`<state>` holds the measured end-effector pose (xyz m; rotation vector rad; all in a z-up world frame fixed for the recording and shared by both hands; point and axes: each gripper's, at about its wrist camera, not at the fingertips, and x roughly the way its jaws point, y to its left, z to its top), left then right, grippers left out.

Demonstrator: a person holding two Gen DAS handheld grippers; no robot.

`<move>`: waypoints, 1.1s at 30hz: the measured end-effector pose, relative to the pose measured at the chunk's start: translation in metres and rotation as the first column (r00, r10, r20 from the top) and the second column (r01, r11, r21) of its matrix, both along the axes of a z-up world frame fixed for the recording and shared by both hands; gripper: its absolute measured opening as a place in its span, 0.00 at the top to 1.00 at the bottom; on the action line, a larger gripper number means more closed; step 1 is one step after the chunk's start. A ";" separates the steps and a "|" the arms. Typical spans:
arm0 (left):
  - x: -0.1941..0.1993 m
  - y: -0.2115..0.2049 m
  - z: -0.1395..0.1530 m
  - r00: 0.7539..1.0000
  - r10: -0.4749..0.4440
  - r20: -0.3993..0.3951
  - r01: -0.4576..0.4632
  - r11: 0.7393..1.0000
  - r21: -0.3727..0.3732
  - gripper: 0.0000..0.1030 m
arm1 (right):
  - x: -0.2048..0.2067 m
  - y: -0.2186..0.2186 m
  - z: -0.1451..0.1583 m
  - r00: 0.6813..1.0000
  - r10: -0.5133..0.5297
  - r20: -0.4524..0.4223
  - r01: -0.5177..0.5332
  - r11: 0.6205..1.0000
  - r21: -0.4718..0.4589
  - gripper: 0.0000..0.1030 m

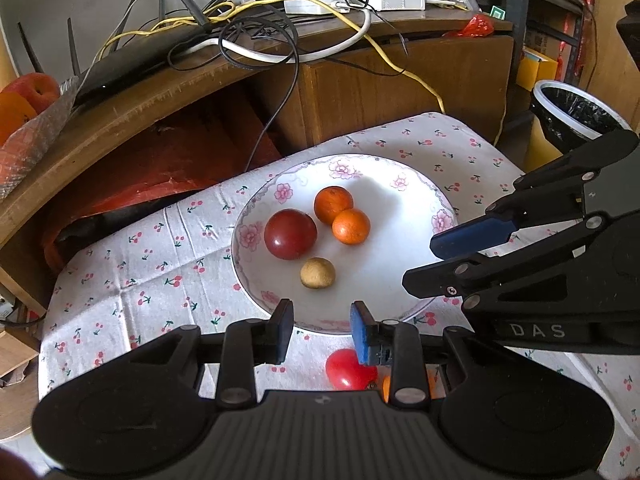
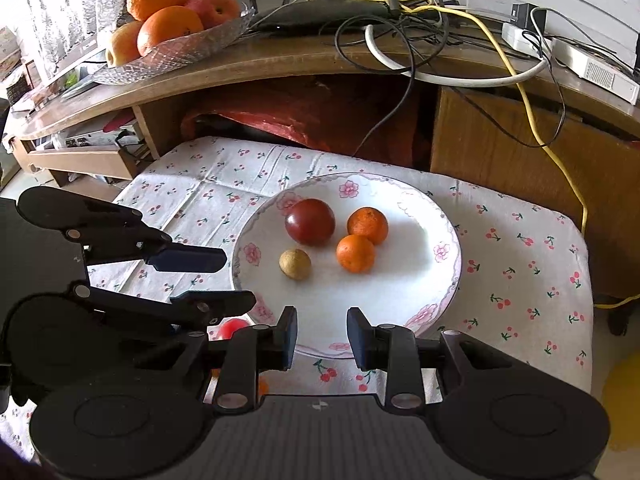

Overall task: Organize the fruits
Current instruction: 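Withdraw both grippers from the bowl toward the remaining fruits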

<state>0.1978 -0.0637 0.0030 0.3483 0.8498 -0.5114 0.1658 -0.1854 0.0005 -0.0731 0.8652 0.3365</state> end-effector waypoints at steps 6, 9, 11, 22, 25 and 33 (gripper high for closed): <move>-0.008 0.004 0.000 1.000 -0.006 -0.012 0.006 1.000 0.002 0.62 | -0.007 0.005 0.000 1.000 0.024 -0.007 -0.024 1.000 -0.005 0.75; -0.012 0.006 0.001 1.000 -0.009 -0.014 0.009 1.000 0.006 0.62 | -0.010 0.008 0.000 0.999 0.037 -0.011 -0.037 0.999 -0.007 0.75; -0.016 0.009 0.002 1.000 -0.012 -0.019 0.012 1.000 0.000 0.62 | -0.012 0.010 0.001 0.999 0.045 -0.015 -0.045 0.999 -0.003 0.75; -0.042 0.020 -0.001 0.995 -0.063 -0.071 0.064 0.998 0.003 0.62 | -0.030 0.023 -0.003 0.990 0.124 -0.062 -0.125 0.992 -0.006 0.75; -0.049 0.020 -0.003 0.993 -0.082 -0.086 0.083 0.996 0.009 0.62 | -0.033 0.026 -0.006 0.986 0.148 -0.077 -0.150 0.989 -0.010 0.74; -0.061 0.015 -0.013 0.983 -0.139 -0.116 0.144 0.989 0.029 0.60 | -0.037 0.038 -0.013 0.975 0.196 -0.106 -0.201 0.979 -0.030 0.70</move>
